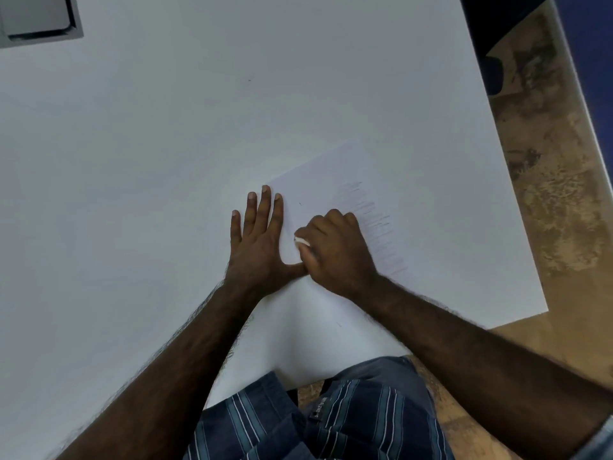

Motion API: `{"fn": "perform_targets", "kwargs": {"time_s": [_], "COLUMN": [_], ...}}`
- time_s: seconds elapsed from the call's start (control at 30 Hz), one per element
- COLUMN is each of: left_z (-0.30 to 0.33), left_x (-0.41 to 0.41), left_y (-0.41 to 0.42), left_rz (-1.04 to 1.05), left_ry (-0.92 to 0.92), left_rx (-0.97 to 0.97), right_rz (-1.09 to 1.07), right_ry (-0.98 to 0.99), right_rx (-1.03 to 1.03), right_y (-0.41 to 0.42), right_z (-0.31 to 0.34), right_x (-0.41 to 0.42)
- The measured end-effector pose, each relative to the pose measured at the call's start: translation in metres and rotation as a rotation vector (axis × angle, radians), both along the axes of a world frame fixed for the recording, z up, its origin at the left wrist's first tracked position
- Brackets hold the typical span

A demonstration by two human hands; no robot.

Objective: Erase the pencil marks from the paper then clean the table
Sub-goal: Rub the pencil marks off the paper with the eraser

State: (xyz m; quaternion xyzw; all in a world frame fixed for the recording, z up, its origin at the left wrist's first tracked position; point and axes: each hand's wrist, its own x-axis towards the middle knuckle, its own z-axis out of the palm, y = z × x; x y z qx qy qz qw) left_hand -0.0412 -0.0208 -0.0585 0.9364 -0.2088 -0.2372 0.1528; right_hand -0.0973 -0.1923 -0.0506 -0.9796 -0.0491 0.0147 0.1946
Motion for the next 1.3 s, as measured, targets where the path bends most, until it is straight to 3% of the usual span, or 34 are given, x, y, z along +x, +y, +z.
{"fn": "perform_targets", "kwargs": {"time_s": [0.07, 0.23, 0.5, 0.7, 0.93, 1.17, 1.3], "left_z": [0.001, 0.000, 0.001, -0.002, 0.001, 0.000, 0.001], "left_x": [0.001, 0.001, 0.000, 0.001, 0.001, 0.001, 0.002], "left_y": [0.000, 0.001, 0.000, 0.001, 0.000, 0.002, 0.002], "left_rz": [0.001, -0.006, 0.000, -0.012, -0.006, -0.011, -0.005], "left_ry": [0.012, 0.014, 0.005, 0.011, 0.009, 0.010, 0.016], "left_rx": [-0.001, 0.003, -0.014, -0.008, -0.015, -0.010, -0.010], "right_rz": [-0.028, -0.353, -0.031, -0.346, 0.000, -0.350, -0.233], "right_ry": [-0.035, -0.069, -0.030, -0.069, -0.041, -0.103, -0.086], "right_rx": [-0.019, -0.049, -0.003, -0.047, 0.005, -0.056, -0.001], "right_y": [-0.012, -0.045, -0.004, -0.042, -0.003, -0.052, -0.020], "right_z": [-0.002, -0.001, -0.001, -0.005, -0.003, -0.008, -0.005], "right_x": [0.008, 0.042, -0.008, 0.037, -0.013, 0.042, 0.014]}}
